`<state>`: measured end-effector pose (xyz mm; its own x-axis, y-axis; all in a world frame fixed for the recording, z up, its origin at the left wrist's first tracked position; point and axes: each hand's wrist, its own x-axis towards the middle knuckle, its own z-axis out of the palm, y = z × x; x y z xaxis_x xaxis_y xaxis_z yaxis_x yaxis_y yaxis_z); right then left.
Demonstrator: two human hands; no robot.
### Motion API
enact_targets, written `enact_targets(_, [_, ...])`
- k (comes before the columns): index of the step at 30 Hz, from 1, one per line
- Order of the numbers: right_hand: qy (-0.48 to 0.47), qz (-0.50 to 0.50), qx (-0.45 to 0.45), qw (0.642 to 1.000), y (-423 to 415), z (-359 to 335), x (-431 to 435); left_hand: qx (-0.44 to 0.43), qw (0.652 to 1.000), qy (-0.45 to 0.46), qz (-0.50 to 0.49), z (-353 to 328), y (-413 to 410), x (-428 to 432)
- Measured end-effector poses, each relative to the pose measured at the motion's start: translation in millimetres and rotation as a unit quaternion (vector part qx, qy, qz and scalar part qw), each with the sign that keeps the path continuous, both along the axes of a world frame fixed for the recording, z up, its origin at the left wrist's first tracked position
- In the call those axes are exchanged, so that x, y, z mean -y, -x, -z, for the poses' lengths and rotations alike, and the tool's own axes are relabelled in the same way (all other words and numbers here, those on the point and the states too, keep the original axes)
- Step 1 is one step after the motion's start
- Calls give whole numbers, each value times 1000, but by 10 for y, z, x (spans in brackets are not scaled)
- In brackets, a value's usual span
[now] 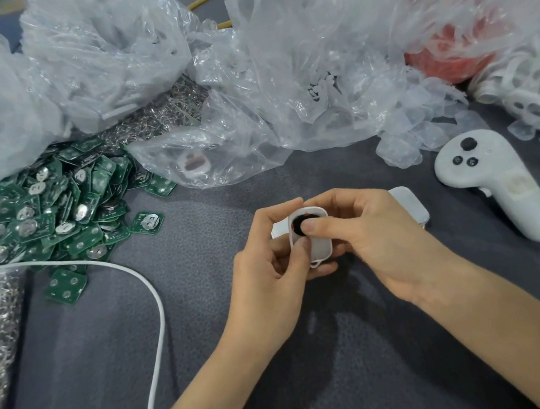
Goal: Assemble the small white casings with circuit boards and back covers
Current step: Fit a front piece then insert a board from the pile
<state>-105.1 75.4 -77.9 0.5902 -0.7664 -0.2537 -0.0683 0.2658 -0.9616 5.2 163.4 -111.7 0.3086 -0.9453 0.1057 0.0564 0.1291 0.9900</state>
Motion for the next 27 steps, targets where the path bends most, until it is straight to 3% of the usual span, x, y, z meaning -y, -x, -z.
enact_targets(6, [-32, -33, -23, 999, 34, -52, 74, 9, 1000, 1, 7, 14, -1, -24])
enact_targets(12, [16, -30, -10, 999, 53, -50, 64, -41, 999, 0, -7, -16, 3, -3])
enact_targets(27, [188, -28, -78, 979, 29, -19, -11, -47, 997, -30, -61, 13, 35, 23])
